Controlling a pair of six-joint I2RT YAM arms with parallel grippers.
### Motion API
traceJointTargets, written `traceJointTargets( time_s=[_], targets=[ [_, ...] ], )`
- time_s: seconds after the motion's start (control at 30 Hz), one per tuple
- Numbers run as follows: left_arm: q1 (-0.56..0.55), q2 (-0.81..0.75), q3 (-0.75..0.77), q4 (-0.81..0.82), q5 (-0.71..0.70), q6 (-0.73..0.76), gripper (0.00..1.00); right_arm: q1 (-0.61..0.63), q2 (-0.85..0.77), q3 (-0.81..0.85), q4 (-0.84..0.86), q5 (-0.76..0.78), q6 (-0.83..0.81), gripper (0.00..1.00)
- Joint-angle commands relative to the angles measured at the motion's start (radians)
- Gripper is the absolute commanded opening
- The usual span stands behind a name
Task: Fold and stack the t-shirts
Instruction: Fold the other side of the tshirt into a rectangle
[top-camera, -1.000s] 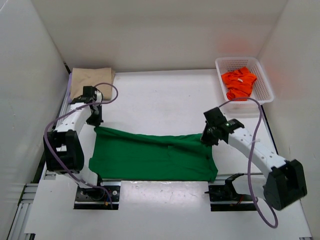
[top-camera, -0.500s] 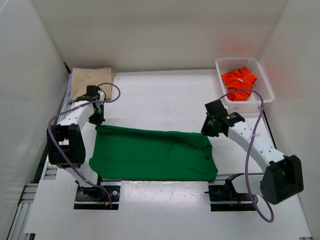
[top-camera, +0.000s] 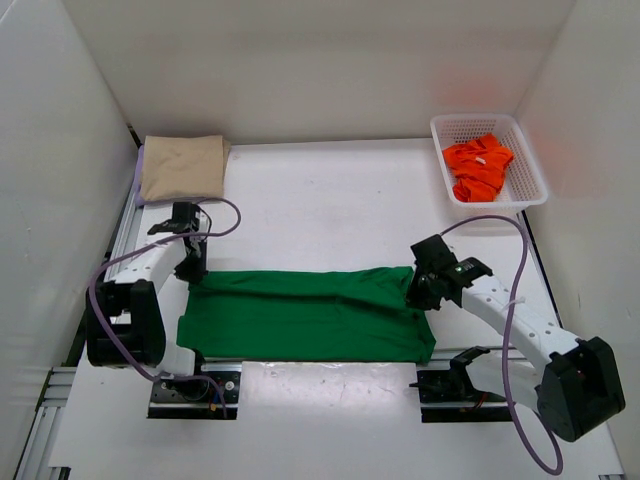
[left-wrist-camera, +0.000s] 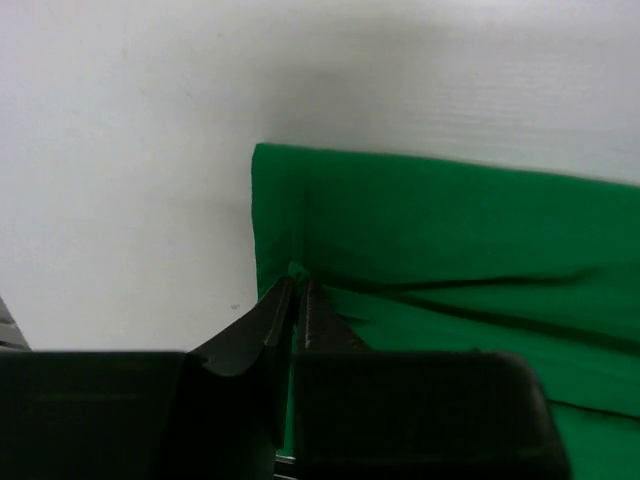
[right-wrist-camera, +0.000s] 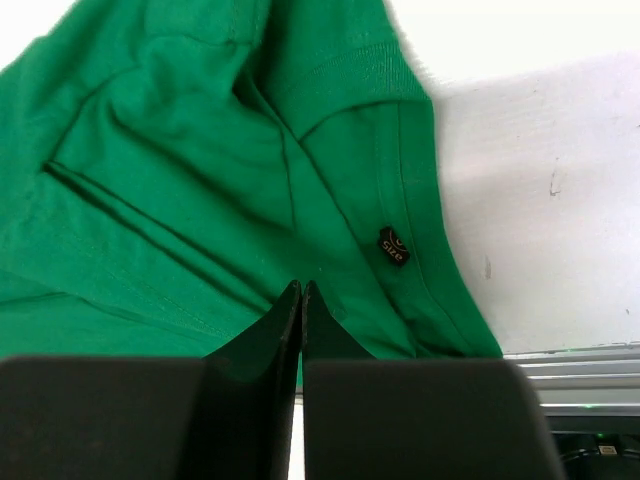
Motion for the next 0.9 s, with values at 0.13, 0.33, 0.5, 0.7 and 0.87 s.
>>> traceJointTargets(
  time_s=[0.13,0.33,0.5,0.7,0.87],
  targets=[
    [0.024,-0.121,-0.071,-0.019,0.007,0.000,0.31,0.017,0.030,-0.013,0.020,-0.013,0.020,0.00],
    [0.090,-0.213,0.009,-0.389,0.179,0.000,0.48,0.026,0.030,-0.023,0.020,-0.013,0.029,0.00],
    [0.038,-0.142,0.053,-0.199,0.107,0.000,0.48,0.026,0.039,-0.023,0.029,-0.004,0.029,0.00],
    [-0.070,0.067,0.147,-0.090,0.046,0.000,0.48,0.026,0.039,-0.023,0.029,-0.004,0.029,0.00],
    [-0.160,0.132,0.057,-0.081,-0.081,0.000,0.44,0.026,0.030,-0.005,-0.006,0.028,0.029,0.00]
  ],
)
